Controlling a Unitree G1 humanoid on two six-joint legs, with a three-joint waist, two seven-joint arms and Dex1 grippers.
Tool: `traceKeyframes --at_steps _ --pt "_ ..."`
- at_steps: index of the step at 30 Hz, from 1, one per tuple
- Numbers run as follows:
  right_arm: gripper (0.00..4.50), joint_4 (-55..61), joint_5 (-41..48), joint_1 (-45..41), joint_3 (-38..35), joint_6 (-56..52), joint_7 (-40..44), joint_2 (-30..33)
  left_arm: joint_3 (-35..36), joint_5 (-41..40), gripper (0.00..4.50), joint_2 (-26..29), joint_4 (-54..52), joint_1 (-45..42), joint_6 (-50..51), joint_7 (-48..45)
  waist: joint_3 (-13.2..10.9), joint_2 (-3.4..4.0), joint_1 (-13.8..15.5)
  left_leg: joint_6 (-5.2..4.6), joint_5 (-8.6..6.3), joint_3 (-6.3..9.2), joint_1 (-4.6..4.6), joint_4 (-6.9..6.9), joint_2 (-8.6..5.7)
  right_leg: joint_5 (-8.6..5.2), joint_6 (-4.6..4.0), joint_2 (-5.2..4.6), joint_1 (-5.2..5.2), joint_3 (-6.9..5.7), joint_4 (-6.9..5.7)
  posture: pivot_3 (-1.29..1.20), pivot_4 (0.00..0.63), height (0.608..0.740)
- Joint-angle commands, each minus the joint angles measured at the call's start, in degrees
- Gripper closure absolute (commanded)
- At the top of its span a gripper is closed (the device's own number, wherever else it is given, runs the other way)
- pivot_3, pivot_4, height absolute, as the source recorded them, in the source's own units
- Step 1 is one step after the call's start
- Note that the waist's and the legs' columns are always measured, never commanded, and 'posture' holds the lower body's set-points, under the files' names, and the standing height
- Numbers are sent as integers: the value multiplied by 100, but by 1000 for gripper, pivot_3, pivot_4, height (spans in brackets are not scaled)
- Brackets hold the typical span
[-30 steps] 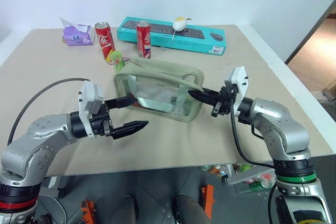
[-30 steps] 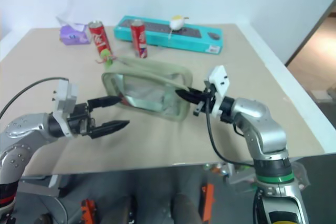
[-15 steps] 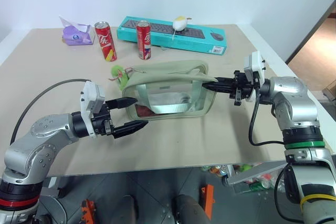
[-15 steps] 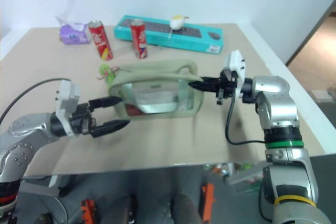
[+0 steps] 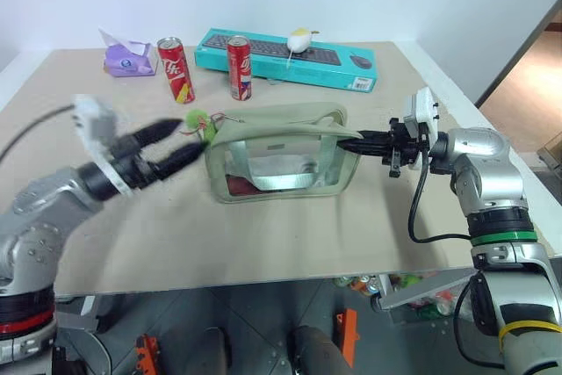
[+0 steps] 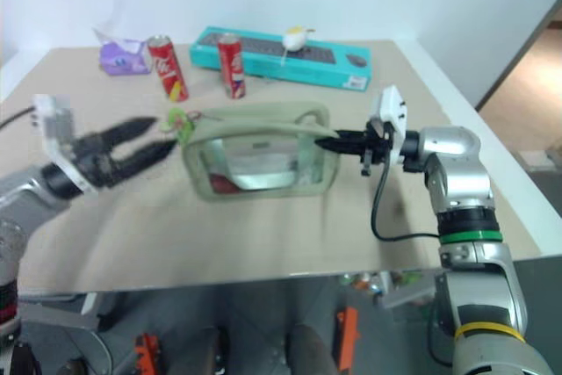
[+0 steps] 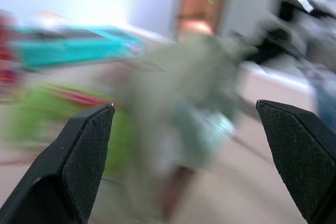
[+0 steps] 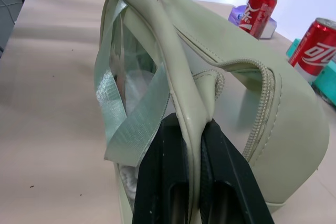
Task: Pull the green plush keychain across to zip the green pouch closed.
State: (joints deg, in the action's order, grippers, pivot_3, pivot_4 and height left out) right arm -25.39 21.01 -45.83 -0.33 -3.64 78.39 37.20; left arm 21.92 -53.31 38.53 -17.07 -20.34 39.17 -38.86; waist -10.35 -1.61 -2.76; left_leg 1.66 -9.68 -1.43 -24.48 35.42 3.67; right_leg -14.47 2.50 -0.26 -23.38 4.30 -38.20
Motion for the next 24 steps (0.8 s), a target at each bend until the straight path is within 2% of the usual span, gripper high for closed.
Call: traceKeyframes --at_steps 1,5,8,12,18,24 --pt "4476 302 -1 -5 -76 43 -21 47 84 360 0 147 262 -123 -287 40 0 0 0 0 0 -2 0 0 0 0 0 0 0 1 0 0 150 740" --pt "4476 378 -12 27 -77 37 -68 47 -189 1188 0 119 942 -391 -946 -14 0 0 3 0 0 -1 0 -3 0 0 -5 4 -2 1 0 0 150 740" --pt "4476 417 -29 37 -72 41 -134 51 -624 1643 0 106 1710 -771 -1405 -573 0 0 12 3 1 -1 0 -2 0 1 -4 4 -2 -1 0 0 150 740" --pt "4476 471 -43 69 -80 48 -181 77 -922 1958 0 117 2801 -1249 -1878 -1383 0 0 -1 5 2 -6 0 0 0 4 -2 3 -3 1 0 0 150 740" --pt "4476 506 -81 98 -98 44 -214 144 -1181 2157 0 125 4142 -1984 -2027 -2355 0 0 9 4 1 -1 -11 -5 0 2 -13 5 -13 -2 -2 0 150 740" --pt "4476 581 -100 170 -127 9 -255 236 -1330 2451 0 -50 5211 -2773 -2302 -2962 0 0 13 4 1 -2 -15 -2 -1 1 -9 4 -12 -1 -1 0 150 740"
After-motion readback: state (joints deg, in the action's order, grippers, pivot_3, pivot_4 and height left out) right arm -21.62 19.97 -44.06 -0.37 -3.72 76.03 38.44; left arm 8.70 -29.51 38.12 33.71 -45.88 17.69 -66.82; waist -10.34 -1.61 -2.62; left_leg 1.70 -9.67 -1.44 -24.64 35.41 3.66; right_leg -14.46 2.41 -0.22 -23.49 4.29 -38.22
